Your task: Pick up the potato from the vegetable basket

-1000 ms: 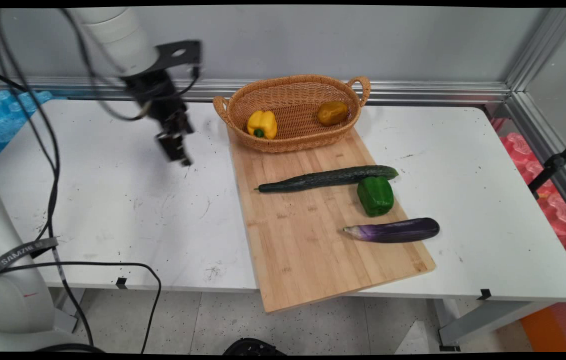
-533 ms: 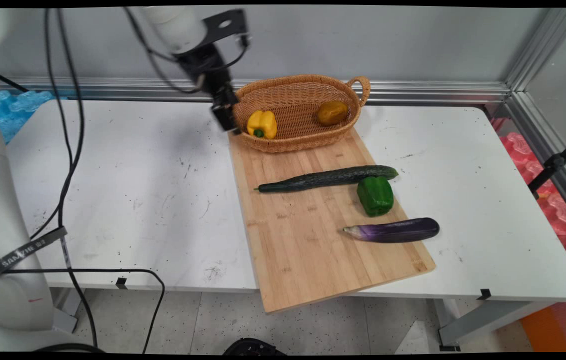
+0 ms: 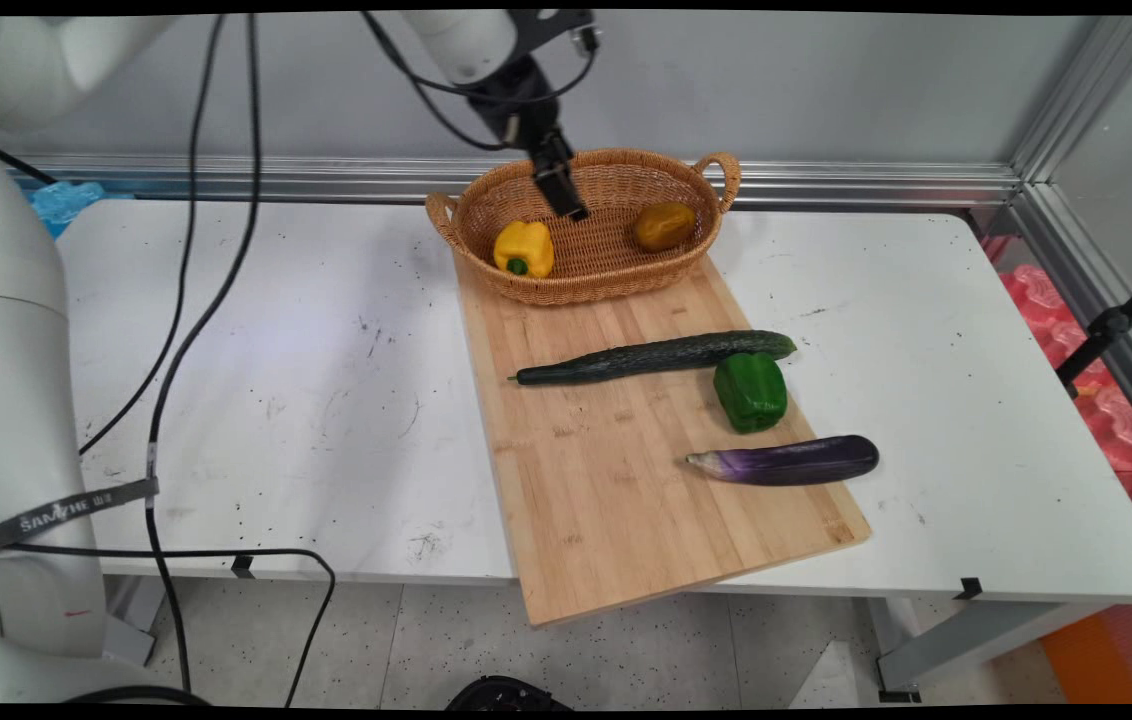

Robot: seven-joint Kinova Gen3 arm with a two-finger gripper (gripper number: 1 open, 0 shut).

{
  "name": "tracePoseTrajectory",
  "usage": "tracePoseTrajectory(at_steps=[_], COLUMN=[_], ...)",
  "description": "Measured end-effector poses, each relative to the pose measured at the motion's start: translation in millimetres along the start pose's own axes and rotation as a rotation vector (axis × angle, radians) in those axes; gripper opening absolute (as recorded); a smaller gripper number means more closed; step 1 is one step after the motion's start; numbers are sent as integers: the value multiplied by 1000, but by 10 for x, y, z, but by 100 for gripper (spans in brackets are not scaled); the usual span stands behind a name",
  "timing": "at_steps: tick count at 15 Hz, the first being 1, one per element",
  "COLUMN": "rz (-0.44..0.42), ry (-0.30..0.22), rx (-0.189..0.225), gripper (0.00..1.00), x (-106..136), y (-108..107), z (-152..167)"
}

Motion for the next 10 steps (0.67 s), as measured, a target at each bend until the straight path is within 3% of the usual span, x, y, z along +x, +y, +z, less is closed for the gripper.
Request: tracePoseTrajectory(at_steps=[10], rz=[-11], ry=[94], rx=[5], gripper=[100], x=[264], y=[-260], z=[664])
